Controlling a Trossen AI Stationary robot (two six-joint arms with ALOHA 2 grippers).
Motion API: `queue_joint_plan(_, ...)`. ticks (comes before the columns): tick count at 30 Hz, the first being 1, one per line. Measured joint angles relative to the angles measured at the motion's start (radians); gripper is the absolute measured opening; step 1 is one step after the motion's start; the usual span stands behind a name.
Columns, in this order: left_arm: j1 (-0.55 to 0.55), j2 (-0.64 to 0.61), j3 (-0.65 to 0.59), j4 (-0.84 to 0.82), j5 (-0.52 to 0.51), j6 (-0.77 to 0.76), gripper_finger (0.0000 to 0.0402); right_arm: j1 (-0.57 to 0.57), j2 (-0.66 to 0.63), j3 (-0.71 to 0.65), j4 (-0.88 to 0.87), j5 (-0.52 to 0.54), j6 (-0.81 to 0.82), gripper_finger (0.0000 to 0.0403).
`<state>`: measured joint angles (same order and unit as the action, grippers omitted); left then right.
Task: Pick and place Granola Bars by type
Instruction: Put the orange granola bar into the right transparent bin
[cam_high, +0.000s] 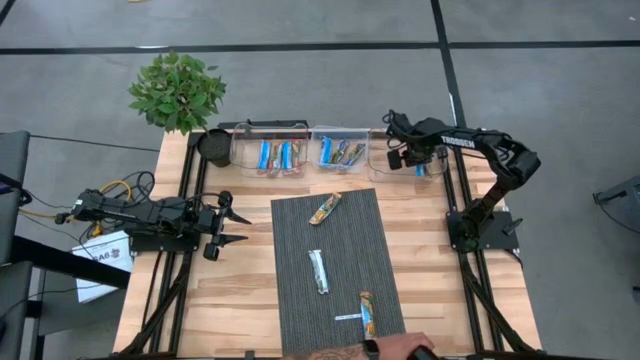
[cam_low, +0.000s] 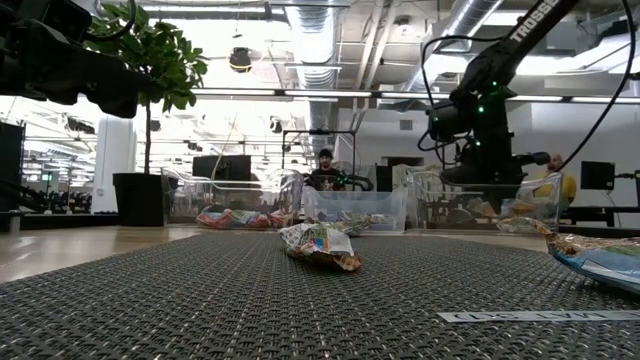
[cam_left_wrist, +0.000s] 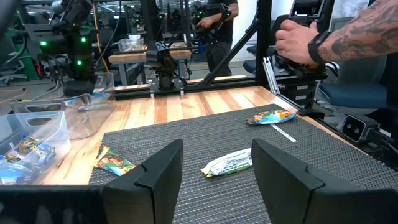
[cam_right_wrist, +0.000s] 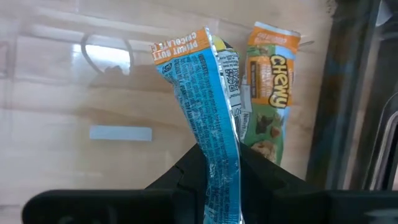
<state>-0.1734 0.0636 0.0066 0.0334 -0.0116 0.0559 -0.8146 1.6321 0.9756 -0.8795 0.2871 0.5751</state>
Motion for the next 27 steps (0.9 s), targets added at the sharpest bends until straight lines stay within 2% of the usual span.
queue_joint_plan(5,0.000,0.000,0.000,0.000,0.000,0.000,0.0184,-0.014,0.000,0.000,0.000,0.001,0.000,0.0073)
queue_joint_plan(19,0.000,0.000,0.000,0.000,0.000,0.000,0.0184,-0.011,-0.001,0.000,-0.002,-0.003,0.000,0.0142)
queue_joint_plan(27,0.000,0.000,0.000,0.000,0.000,0.000,0.0184,-0.010,-0.079,0.000,0.019,-0.055,0.000,0.0155)
